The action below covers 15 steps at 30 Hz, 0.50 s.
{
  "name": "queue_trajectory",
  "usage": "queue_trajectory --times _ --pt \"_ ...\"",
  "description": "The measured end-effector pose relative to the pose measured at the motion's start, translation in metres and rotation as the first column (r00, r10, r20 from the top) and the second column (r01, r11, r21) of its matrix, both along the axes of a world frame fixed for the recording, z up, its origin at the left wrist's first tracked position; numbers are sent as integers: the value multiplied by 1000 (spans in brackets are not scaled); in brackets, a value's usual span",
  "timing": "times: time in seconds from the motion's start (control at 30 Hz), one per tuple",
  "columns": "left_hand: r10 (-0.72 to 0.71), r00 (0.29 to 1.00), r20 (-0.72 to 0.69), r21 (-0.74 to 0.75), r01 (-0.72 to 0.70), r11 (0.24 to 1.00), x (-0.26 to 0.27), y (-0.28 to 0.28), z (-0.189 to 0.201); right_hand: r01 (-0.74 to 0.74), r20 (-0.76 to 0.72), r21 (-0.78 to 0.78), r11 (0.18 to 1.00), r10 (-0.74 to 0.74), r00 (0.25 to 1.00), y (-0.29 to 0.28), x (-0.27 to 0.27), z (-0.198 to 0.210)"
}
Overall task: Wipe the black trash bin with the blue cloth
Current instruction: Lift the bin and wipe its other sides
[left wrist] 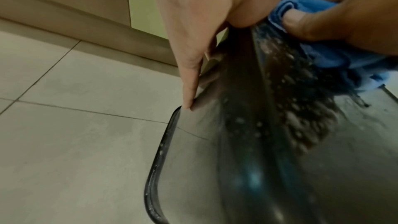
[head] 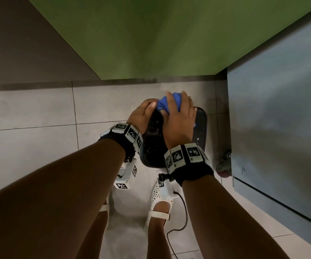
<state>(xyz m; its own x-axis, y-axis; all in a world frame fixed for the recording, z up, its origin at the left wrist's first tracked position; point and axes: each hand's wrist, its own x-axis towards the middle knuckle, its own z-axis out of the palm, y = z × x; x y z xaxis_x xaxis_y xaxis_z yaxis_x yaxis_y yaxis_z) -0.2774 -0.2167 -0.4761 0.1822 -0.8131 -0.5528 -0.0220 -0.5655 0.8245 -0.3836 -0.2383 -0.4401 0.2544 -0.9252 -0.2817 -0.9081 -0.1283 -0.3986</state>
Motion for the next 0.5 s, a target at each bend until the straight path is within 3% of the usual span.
queue_trajectory --times 0.07,0.13,0.23,0.3,0.33,0.4,0.5 --pt "27 999 18 27 -28 999 0 0 0 76 -70 17 997 -74 995 1 -8 -1" --pt "38 998 45 46 -40 998 -1 0 -1 247 -120 21 969 -243 963 2 -22 -2" --pt "41 998 47 59 -44 997 -2 1 2 547 -93 53 836 -541 836 2 -36 -2" --pt "42 998 35 70 -45 997 -2 2 2 658 -60 113 745 -655 753 -5 -38 -5" --pt "39 999 23 78 -41 996 -2 2 2 665 -55 118 738 -664 746 -10 -38 -5" --pt "37 999 -14 108 -35 994 -6 7 5 590 -48 66 805 -588 808 -18 -43 -6" --pt "92 996 4 137 -92 986 -15 26 8 328 14 24 944 -328 944 -33 -52 -3"
